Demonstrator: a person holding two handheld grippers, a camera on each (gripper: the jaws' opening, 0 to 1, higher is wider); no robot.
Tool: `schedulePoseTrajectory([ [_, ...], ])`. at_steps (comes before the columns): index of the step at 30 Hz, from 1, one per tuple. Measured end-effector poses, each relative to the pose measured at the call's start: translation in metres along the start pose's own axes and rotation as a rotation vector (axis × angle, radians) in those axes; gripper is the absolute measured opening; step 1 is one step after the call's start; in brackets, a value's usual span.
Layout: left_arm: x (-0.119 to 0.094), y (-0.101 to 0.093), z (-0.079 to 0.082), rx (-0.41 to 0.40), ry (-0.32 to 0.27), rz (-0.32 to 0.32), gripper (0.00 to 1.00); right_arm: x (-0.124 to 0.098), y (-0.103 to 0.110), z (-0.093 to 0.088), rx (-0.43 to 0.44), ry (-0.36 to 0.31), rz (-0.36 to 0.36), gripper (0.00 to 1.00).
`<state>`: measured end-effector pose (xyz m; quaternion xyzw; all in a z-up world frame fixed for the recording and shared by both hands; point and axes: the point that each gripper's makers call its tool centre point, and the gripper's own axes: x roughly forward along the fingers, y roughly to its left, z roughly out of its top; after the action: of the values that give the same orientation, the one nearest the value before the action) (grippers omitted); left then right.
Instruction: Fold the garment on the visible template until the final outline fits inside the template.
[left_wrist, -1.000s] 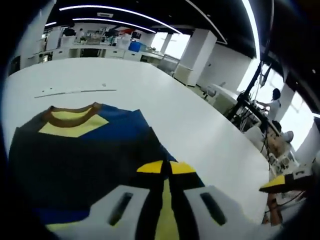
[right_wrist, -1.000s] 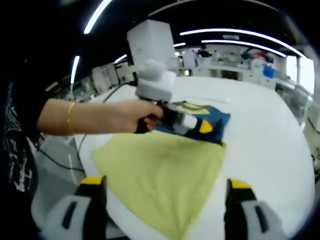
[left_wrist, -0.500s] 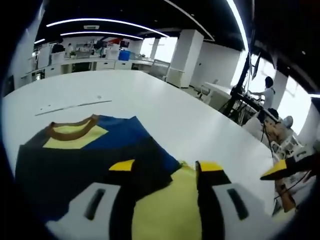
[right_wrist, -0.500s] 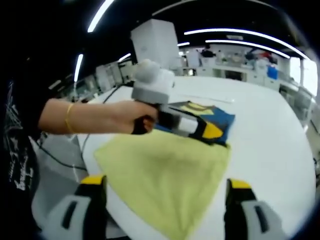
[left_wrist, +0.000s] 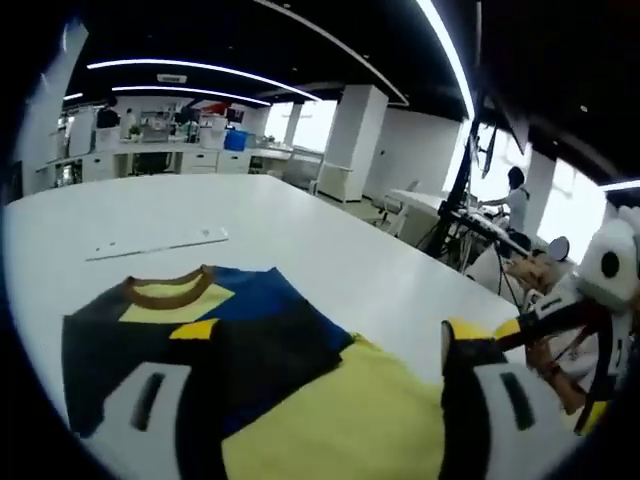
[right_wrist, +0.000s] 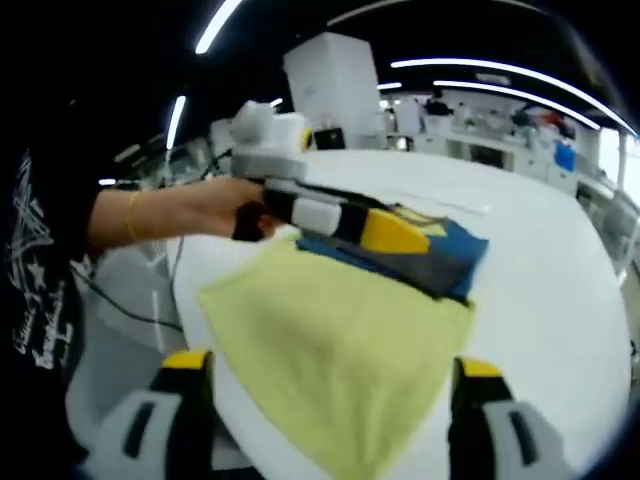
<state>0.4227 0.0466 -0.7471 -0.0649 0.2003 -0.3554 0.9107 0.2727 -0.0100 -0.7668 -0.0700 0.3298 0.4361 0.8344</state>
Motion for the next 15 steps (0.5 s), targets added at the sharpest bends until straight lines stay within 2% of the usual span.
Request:
schedulePoseTrajectory([
  [8,-0.049,0.011,-0.006,0.012,-0.006,0.008,0.99,0.003,0.01,0.003,-0.024,0.007,0.039,0.99],
  [15,-0.083,0.014,-0.01,0.02,-0.006,0.009,0.99,0.006,0.019,-0.001,-0.056,0.043,0.067,0.99],
])
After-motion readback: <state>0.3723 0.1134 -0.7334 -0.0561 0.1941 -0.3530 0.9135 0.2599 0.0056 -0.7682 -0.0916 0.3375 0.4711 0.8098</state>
